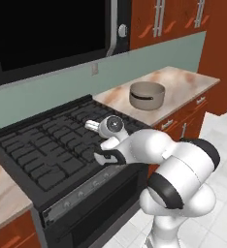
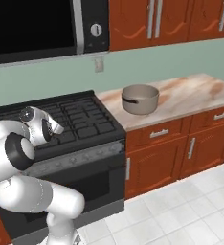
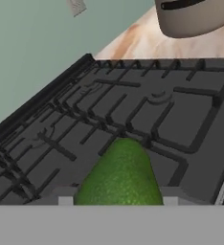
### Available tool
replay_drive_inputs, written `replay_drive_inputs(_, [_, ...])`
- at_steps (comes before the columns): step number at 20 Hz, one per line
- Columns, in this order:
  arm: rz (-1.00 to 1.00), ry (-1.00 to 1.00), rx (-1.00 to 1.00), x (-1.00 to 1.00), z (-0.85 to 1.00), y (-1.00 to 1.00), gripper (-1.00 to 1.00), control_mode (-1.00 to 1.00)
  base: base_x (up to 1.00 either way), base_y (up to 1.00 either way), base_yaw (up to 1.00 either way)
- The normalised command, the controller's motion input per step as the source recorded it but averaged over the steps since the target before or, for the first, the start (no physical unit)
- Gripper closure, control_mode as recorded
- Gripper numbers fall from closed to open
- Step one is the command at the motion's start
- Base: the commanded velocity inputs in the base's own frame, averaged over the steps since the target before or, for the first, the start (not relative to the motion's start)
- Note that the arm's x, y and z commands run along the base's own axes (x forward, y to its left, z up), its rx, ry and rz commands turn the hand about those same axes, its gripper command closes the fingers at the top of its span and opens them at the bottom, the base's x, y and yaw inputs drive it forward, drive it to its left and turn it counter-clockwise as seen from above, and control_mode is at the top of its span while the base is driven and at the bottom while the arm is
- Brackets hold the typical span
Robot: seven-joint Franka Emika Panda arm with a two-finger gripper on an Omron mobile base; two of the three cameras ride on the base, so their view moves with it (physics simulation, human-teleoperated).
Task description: Turn on the sink faucet. Then move the avocado from the counter to the sink. Turn off the sink. Move the vegetable from the sink to the pot next to the stove. Finally move the pot to the front center burner.
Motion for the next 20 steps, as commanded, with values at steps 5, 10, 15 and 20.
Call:
replay_drive_inputs(5, [0.00,0.00,0.00,0.00,0.00,0.00,1.00,1.00,0.33,-0.87,0.17])
replay_drive_inputs(10, [0.00,0.00,0.00,0.00,0.00,0.00,1.00,1.00,0.30,-0.69,0.21])
replay_drive_inputs(15, [0.00,0.00,0.00,0.00,0.00,0.00,1.00,1.00,0.30,-0.25,0.34])
replay_drive_inputs(20, [0.00,0.00,0.00,0.00,0.00,0.00,1.00,1.00,0.16,-0.41,0.36])
